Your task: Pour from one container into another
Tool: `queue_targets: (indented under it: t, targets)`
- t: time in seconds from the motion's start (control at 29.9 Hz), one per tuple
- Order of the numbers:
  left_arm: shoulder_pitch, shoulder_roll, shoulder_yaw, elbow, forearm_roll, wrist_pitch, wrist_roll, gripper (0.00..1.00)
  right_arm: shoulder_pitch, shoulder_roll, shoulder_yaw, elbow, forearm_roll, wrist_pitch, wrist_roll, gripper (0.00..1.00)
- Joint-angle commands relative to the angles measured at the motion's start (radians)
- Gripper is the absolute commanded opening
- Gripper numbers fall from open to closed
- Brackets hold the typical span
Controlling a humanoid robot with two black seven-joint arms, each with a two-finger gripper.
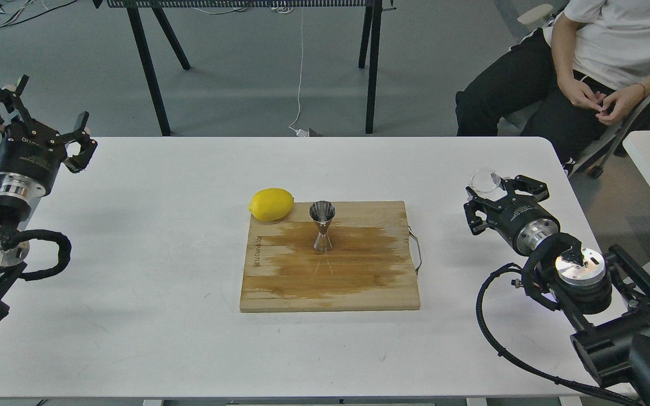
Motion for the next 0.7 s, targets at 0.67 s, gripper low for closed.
queue_targets:
  t: [0.67]
  targets:
    - [-0.007, -0.008, -0.003, 0.006, 0.001, 0.0, 0.001, 1.0, -0.023, 0.124, 0.049, -0.267, 0.185, 0.18, -0.078, 0.33]
